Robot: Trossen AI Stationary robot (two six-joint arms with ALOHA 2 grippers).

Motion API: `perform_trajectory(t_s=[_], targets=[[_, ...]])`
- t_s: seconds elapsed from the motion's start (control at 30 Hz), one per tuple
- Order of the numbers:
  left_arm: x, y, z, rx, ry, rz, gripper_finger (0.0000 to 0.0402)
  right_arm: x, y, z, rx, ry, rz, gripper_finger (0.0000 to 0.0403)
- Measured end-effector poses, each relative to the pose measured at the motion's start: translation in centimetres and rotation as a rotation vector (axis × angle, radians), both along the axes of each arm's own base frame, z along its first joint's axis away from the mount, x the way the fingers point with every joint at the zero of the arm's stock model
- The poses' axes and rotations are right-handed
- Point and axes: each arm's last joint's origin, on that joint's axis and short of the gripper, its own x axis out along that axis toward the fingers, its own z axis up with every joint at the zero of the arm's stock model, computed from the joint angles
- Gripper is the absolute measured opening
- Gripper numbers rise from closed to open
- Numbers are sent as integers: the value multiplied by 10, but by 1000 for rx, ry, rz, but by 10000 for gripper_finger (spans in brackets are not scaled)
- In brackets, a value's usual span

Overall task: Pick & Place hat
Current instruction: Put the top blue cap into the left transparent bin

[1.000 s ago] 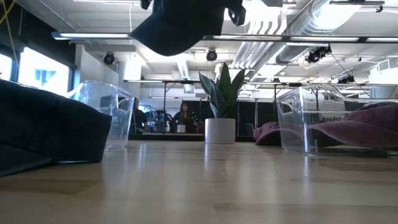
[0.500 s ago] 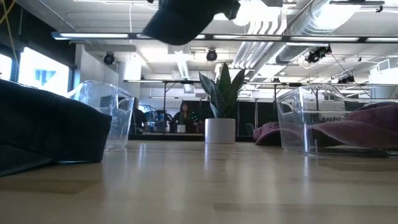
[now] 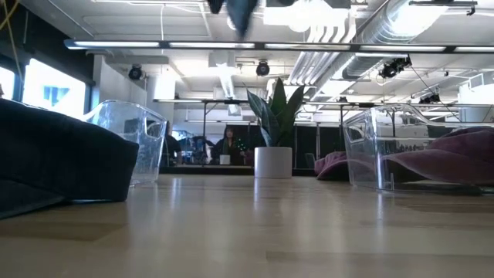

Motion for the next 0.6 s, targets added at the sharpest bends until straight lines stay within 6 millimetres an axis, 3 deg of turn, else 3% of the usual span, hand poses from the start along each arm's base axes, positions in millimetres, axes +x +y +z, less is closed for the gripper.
perform_trajectory(t_s=[0.07,0.3,0.6], targets=[[11,-4,2,-1,-50,-35,325,2,3,0,-4,-20,39,4],[28,-10,-15,-113,12,-178,327,2,12,2,-10,-44,71,5],[32,-11,-17,-230,21,-314,327,3,13,2,-16,-49,75,5]])
